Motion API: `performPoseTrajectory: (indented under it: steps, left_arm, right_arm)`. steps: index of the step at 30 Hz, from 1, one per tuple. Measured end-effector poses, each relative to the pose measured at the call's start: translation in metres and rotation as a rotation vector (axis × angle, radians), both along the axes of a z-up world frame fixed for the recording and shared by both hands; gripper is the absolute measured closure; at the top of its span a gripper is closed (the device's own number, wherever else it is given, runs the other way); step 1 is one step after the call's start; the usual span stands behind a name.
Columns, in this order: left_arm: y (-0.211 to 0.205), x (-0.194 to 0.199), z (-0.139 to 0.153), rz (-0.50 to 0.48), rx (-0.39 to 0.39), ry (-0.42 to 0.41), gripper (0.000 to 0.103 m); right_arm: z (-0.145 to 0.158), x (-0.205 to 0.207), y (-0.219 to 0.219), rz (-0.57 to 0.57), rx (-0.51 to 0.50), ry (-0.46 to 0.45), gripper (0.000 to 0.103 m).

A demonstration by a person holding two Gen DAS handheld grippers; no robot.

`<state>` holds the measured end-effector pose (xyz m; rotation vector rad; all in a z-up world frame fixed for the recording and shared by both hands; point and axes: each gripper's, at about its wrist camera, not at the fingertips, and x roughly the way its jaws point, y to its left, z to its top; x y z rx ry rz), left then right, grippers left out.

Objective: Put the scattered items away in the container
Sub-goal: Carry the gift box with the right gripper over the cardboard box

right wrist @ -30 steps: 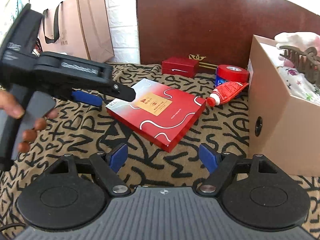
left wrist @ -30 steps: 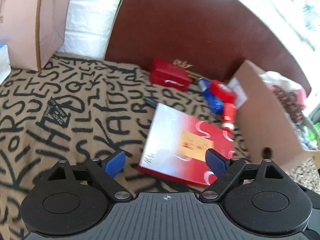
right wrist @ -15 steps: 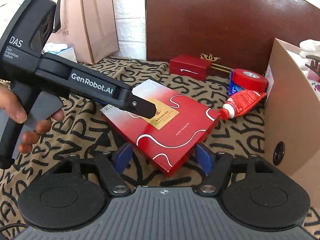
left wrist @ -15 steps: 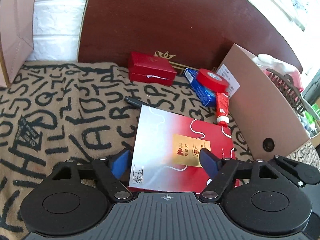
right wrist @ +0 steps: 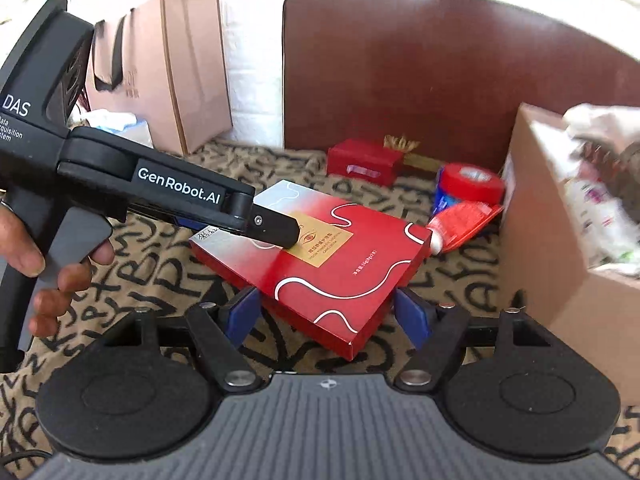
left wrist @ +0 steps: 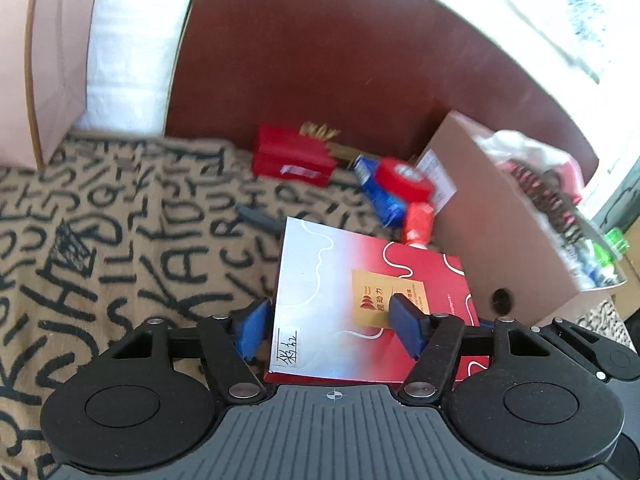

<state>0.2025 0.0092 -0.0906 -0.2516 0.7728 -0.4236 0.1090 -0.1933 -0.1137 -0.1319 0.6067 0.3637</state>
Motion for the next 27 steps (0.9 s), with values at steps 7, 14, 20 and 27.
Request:
performPoseTrajectory:
  steps: [7,14,20,27]
  left_arm:
    - [-0.029,-0.019,0.060,-0.035,-0.006,-0.141,0.027]
    - [-0.085,-0.016,0.111,-0.105,-0.058,-0.242,0.027]
    - [-0.156,0.005,0.138,-0.184,-0.095,-0.283,0.026]
    - [-0.230,0.043,0.146,-0.238,-0.130,-0.251,0.024]
  right_arm:
    - [0.047,-0.028,-0.027,-0.044,0.026,-0.145,0.025]
    - [0.089,-0.037,-0.073,-0.122,0.016,-0.275,0.025]
    - [0.114,-0.027,-0.130,-0.213,0.007,-0.338,0.025]
    - [0.130,0.004,-0.189,-0.286,0.027,-0.346,0.025]
